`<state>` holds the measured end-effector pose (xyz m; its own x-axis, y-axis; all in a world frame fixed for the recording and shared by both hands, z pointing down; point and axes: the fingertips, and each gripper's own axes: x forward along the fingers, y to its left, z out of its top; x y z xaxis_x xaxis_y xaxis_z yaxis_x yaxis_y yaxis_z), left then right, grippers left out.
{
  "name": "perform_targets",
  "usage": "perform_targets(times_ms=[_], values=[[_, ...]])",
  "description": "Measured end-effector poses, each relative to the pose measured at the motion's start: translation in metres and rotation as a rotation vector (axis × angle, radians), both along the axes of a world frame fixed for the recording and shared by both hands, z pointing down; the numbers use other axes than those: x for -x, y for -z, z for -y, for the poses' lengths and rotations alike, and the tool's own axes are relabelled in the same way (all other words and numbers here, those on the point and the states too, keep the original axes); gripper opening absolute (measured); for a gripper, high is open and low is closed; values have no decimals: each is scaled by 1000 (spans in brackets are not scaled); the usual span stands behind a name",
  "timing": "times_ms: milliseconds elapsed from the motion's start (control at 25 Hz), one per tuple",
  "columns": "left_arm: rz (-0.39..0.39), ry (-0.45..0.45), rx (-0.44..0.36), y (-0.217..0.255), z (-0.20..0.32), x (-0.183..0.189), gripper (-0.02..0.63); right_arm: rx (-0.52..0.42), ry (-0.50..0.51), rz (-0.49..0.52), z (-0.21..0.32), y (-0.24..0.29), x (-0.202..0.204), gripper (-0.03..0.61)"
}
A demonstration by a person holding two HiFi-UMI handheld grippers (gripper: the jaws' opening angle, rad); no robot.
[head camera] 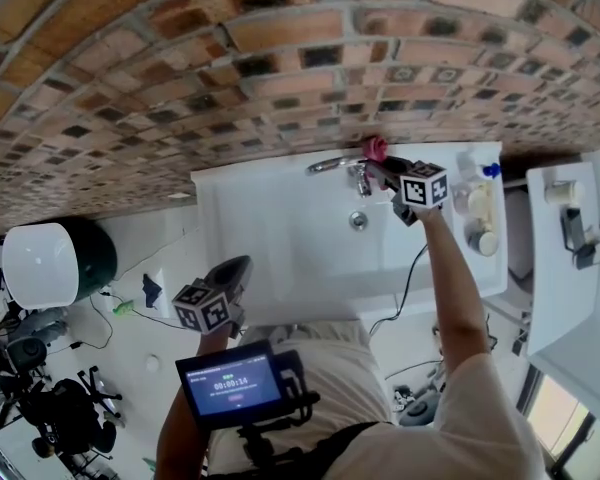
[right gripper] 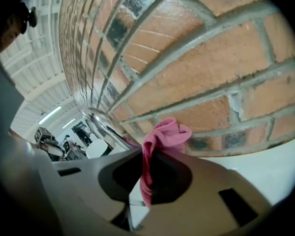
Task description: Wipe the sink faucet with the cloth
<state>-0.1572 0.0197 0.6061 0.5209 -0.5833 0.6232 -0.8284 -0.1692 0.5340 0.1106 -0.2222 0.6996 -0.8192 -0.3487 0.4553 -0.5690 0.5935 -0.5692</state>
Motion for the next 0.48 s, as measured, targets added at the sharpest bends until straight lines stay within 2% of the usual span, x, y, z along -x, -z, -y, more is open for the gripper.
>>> perform_targets(times_ms=[160, 240, 360, 480], values=[[-4, 3, 9, -4, 3, 5, -3, 10, -47, 202, -4, 34, -3, 38], [-6, -3, 8, -4, 6, 5, -3, -10, -48, 269, -5, 53, -5, 38], [-13, -17, 6, -4, 9, 5, -3, -40, -25, 311, -11, 73, -2, 38], [-19, -24, 2, -4, 10, 7, -3, -84, 12, 276, -17, 87, 3, 38]])
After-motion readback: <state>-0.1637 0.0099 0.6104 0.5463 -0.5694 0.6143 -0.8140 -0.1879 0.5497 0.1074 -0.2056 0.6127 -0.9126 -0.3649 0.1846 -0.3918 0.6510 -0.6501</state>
